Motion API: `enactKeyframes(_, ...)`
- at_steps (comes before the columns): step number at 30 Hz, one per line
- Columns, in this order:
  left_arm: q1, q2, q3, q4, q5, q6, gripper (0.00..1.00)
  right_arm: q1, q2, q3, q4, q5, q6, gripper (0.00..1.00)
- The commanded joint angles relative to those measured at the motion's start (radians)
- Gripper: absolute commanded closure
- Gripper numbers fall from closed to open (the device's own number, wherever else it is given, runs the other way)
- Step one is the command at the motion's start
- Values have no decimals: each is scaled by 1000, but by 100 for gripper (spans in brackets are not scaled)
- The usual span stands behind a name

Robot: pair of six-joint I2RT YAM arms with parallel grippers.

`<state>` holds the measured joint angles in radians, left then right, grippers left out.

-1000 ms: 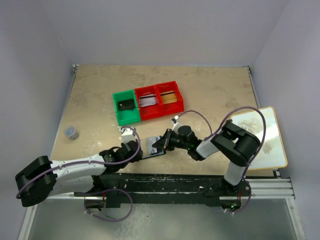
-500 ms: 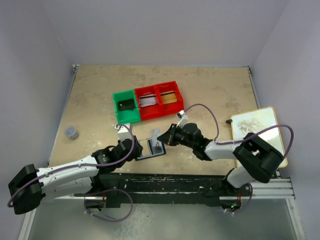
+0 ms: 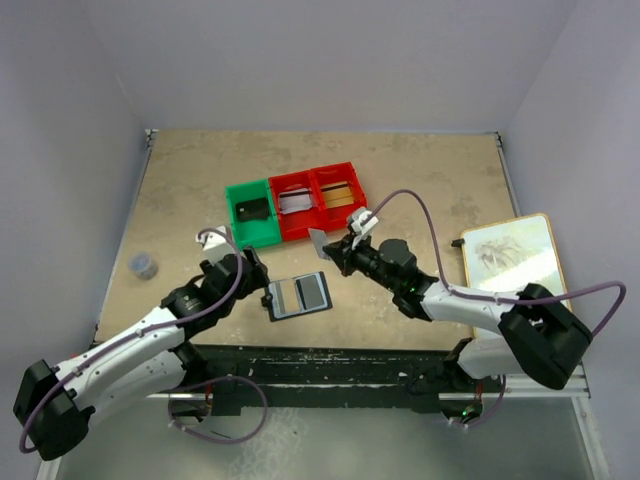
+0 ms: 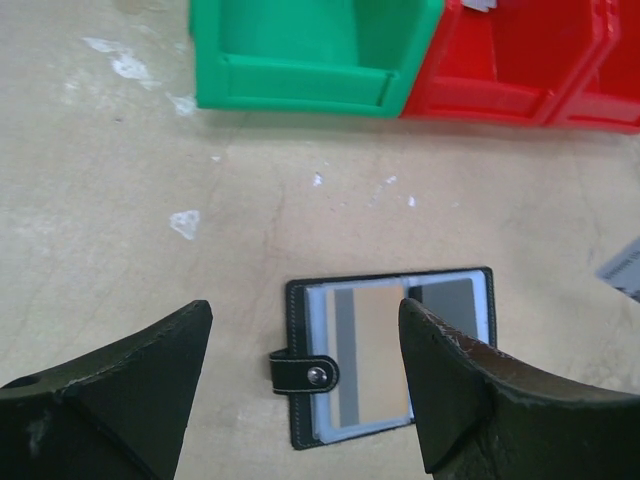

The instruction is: Take the credit cards out of the card holder

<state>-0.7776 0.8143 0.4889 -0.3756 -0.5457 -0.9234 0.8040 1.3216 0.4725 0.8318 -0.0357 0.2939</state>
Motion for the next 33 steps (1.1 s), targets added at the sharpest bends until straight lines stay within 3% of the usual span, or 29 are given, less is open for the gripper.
enactKeyframes(1, 65, -23, 18, -63, -36, -19, 27, 0, -12, 104, -11, 31, -353, 100)
enactKeyframes(5, 65, -60, 20, -93, -44, -39, 27, -2, 41, 194, -61, 0, -499, 100)
enactKeyframes(9, 64, -104, 9, -125, -37, -52, 27, -6, 166, 326, -112, 100, -636, 100)
enactKeyframes(11, 65, -132, 3, -142, -30, -57, 27, -24, 227, 397, -160, 70, -692, 100)
enactKeyframes(15, 63, -190, 1, -170, -15, -74, 27, -71, 314, 515, -185, -59, -738, 100)
enactKeyframes(20, 64, -226, 11, -144, 39, -40, 27, -85, 437, 657, -287, -59, -852, 100)
enactKeyframes(33, 64, -249, 151, -255, -10, -4, 27, -115, 650, 927, -432, -104, -983, 100)
